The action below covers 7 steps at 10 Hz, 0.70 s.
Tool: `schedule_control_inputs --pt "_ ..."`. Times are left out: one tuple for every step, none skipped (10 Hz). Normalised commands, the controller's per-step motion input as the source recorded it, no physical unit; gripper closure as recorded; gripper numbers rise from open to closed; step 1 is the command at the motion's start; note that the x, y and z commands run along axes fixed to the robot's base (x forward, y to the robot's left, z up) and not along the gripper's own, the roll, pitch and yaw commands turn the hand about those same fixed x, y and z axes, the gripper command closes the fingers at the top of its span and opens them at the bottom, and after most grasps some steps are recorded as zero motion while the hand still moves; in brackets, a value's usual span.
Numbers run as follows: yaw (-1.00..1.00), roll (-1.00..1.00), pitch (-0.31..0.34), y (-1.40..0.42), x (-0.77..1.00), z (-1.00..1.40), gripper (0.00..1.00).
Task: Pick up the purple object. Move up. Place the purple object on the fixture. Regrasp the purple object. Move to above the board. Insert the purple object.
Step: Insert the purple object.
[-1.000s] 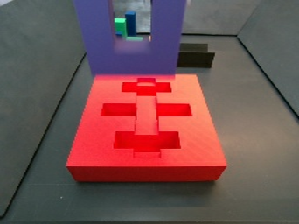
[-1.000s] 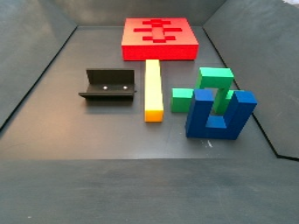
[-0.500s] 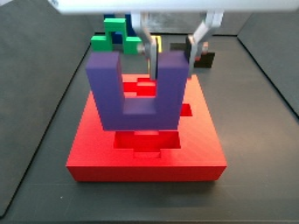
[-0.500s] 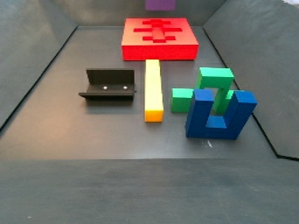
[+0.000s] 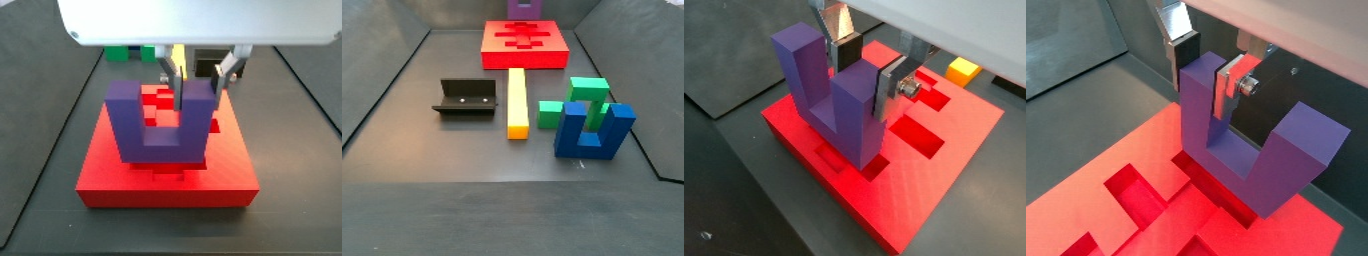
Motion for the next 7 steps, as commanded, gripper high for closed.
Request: schedule_control_inputs --pt "-0.01 0.13 0.000 -0.13 0.23 -0.15 1.00" --pt "-0.02 0.08 0.000 -0.05 0.25 -0.04 1.00" --pt "0.00 0.04 0.000 0.00 0.26 0.00 1.00" --pt "0.00 0.04 0.000 0.00 0.19 0.00 1.00" --pt "0.00 0.04 0.000 0.00 0.05 0.00 1.00" --pt "0.00 0.08 0.000 0.00 0.05 -0.03 1.00" --pt "0.00 0.13 0.000 0.05 0.09 -0.09 1.00"
